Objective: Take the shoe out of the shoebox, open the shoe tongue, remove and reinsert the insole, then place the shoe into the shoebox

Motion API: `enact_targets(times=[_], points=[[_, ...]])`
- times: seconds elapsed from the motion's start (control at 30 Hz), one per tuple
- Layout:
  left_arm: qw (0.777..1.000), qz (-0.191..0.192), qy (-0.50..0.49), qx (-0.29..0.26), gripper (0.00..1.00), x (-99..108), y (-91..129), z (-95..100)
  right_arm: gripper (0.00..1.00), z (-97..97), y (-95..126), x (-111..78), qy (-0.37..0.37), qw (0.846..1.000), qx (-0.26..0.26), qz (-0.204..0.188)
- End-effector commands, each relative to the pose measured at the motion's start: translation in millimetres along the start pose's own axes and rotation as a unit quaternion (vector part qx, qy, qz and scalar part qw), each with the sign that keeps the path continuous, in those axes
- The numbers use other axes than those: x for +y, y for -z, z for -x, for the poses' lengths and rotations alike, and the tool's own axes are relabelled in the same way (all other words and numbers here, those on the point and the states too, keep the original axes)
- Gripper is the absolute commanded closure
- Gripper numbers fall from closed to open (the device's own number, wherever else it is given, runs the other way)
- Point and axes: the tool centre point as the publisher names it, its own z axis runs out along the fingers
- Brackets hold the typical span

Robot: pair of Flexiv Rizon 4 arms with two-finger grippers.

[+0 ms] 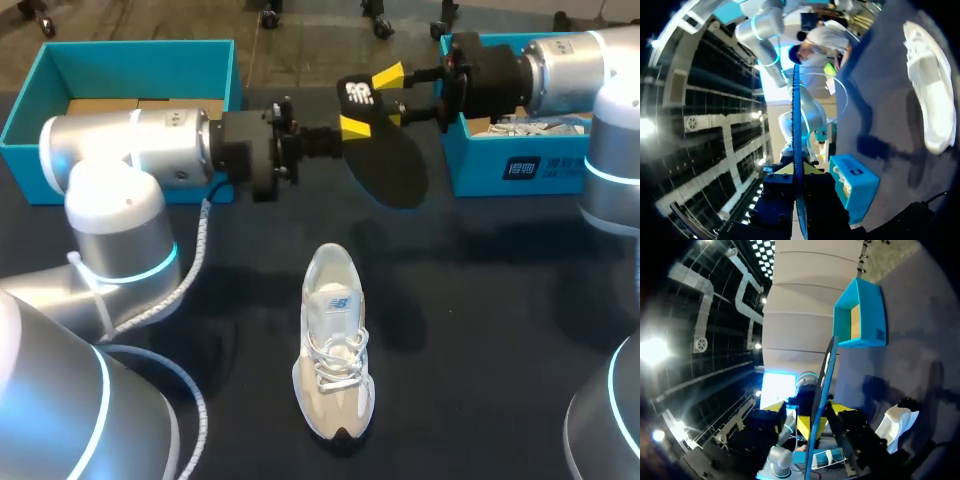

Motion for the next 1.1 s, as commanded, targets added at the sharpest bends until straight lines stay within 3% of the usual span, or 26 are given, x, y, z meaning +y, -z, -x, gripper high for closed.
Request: enact_targets(times=[0.03,0.1,0.47,0.57,0.67,0.73,0.8,0.83,0.87,1.1], points=[[0.989,-0.038,0.142,0.008,1.00,-3.8,32.9,4.3,0.00,-1.3,15.9,-18.4,-0.008,1.000,-0.017,0.022],[0.974,-0.055,0.219,0.004,1.00,-3.6,37.9,3.6,0.00,-3.7,21.5,-21.8,-0.013,0.999,-0.030,0.042],[0.974,-0.055,0.219,0.004,1.00,-3.6,37.9,3.6,0.00,-3.7,21.5,-21.8,-0.013,0.999,-0.030,0.042],[0.948,-0.066,0.312,-0.005,1.00,-7.8,36.5,11.5,0.00,-3.7,21.5,-21.8,-0.013,0.999,-0.030,0.042],[0.904,-0.089,0.418,-0.005,1.00,-9.1,47.6,14.9,0.00,-3.7,21.5,-21.8,-0.013,0.999,-0.030,0.042],[0.869,-0.093,0.486,-0.014,1.00,-7.8,56.6,16.7,0.00,-3.7,21.5,-21.8,-0.013,0.999,-0.030,0.042],[0.813,-0.078,0.576,-0.015,1.00,-3.3,63.8,20.0,0.00,-3.7,21.5,-21.8,-0.013,0.999,-0.030,0.042],[0.800,-0.069,0.596,-0.002,1.00,-3.4,67.2,22.5,0.00,-3.7,21.5,-21.8,-0.013,0.999,-0.030,0.042],[0.822,-0.061,0.566,0.005,1.00,-5.8,71.8,26.5,0.00,-3.7,21.5,-21.8,-0.013,0.999,-0.030,0.042],[0.822,-0.061,0.566,0.005,1.00,-5.8,71.8,26.5,0.00,-3.7,21.5,-21.8,-0.013,0.999,-0.030,0.042]])
